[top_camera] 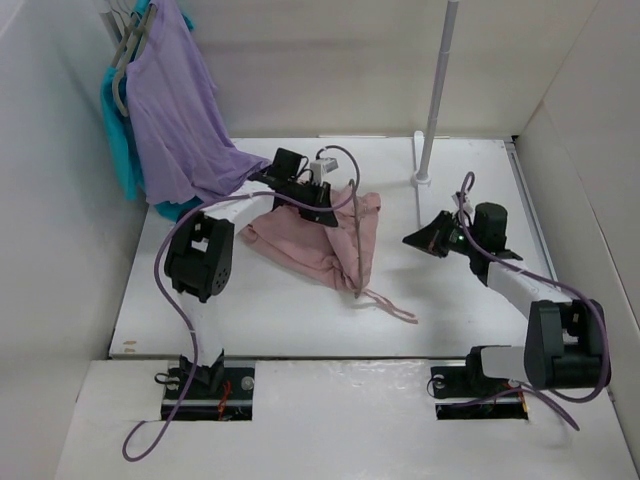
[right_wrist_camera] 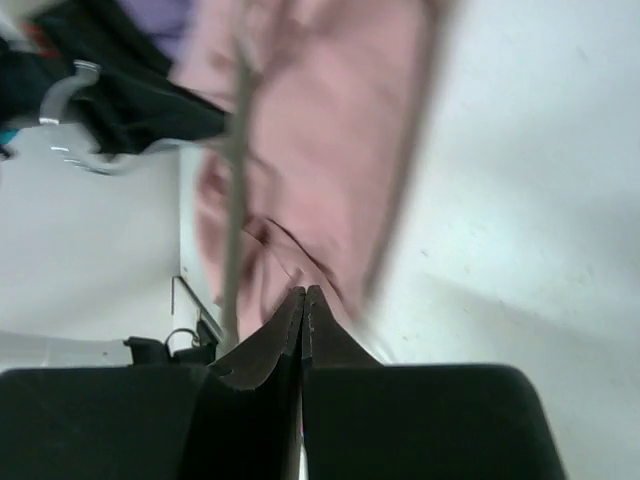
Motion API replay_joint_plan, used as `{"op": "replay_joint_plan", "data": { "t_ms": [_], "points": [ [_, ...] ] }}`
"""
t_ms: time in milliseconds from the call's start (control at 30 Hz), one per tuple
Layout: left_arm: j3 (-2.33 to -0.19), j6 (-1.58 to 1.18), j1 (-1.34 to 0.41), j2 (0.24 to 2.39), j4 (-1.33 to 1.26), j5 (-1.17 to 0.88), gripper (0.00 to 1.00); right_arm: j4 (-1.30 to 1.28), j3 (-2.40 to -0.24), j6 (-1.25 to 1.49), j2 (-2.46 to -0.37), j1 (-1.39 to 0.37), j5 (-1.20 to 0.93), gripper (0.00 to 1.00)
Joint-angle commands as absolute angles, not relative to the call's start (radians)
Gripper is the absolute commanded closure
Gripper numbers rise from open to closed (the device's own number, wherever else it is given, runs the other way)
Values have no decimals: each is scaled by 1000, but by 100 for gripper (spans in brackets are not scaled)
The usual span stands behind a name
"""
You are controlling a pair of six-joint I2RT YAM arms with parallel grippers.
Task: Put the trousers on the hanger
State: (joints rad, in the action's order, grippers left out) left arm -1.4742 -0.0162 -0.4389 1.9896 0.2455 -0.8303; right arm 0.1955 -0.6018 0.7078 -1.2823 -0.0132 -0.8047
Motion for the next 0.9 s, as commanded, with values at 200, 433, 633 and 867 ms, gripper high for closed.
{"op": "replay_joint_plan", "data": {
  "t_ms": [200,433,633,867],
  "points": [
    [-1496,52,-500,1865,305,-859,100,265,-560,790,-1310,-109,-678,99],
    [-1485,8,-522,1876,272,-850,100,131,-637,759,-1127,-362,-378,62],
    [-1496,-12,-522,1885,272,-850,100,57,-658,781,-1212,-442,-209,62],
    [-1496,-21,-522,1894,272,-850,100,48,-687,837,-1275,-552,-121,63]
  ]
}}
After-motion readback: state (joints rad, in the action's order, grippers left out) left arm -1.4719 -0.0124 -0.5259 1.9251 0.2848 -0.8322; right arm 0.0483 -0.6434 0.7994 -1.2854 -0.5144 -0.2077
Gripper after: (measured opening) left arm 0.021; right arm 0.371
